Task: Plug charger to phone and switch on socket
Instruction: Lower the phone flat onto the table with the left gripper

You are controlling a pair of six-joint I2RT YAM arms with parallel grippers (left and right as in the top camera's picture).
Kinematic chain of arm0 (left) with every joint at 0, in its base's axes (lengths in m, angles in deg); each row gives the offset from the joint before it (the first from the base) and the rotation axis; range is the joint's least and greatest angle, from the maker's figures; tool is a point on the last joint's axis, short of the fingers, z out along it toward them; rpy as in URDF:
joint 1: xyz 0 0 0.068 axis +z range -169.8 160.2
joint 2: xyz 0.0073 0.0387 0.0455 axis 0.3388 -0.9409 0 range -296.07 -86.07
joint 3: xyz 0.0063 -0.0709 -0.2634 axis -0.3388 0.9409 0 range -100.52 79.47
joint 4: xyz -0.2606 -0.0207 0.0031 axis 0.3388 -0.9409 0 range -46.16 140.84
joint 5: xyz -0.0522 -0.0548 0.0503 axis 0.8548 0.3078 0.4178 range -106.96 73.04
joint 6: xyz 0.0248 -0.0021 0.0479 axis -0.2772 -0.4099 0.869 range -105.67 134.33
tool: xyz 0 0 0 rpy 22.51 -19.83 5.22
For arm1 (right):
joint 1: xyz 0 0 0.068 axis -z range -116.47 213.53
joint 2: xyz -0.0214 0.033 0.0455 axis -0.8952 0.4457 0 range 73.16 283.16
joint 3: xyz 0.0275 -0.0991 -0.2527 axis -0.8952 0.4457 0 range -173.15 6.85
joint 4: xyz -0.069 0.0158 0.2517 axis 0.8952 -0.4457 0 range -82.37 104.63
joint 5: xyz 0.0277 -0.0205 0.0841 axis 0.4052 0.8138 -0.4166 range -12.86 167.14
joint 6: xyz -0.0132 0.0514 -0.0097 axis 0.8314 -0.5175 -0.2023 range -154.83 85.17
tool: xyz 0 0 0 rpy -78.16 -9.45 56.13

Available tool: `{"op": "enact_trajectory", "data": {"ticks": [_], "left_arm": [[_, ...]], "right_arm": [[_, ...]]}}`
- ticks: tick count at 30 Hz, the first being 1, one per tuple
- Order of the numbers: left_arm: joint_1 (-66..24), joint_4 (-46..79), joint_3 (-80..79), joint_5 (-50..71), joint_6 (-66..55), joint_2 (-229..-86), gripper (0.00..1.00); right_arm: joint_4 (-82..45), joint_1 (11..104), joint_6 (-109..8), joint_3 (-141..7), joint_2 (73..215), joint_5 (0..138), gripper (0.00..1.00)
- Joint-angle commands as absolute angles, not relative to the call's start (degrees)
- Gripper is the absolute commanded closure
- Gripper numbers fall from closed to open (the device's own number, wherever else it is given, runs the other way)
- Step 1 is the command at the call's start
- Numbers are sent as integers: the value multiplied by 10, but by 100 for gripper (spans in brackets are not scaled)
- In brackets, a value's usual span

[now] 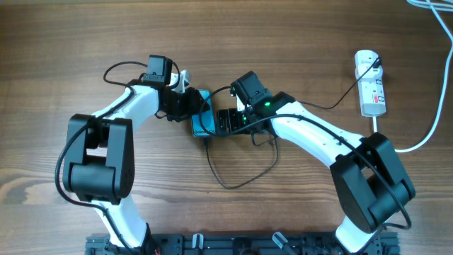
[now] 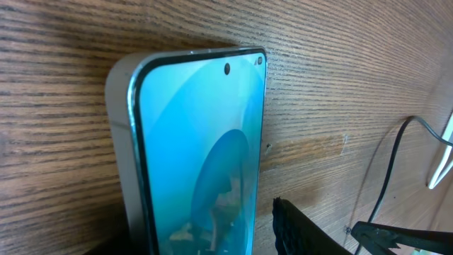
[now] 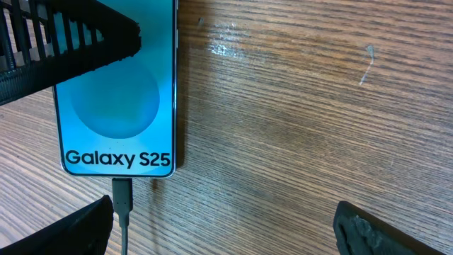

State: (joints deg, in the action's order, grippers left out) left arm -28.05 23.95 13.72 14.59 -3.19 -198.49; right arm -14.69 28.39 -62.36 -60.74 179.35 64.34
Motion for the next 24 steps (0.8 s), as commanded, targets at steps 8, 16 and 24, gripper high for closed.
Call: {"op": "enact_trajectory", "data": {"ticks": [8,16,24], "left_arm": [[-282,241,130,138,-31,-1974,45],[-282,241,130,138,-31,-1974,46],[-282,241,130,138,-31,-1974,56]], "right_arm": [[-145,283,-620,-613,1778,654,0],[-145,283,-620,-613,1778,653,0],[-145,283,-620,-613,1778,654,0]]}}
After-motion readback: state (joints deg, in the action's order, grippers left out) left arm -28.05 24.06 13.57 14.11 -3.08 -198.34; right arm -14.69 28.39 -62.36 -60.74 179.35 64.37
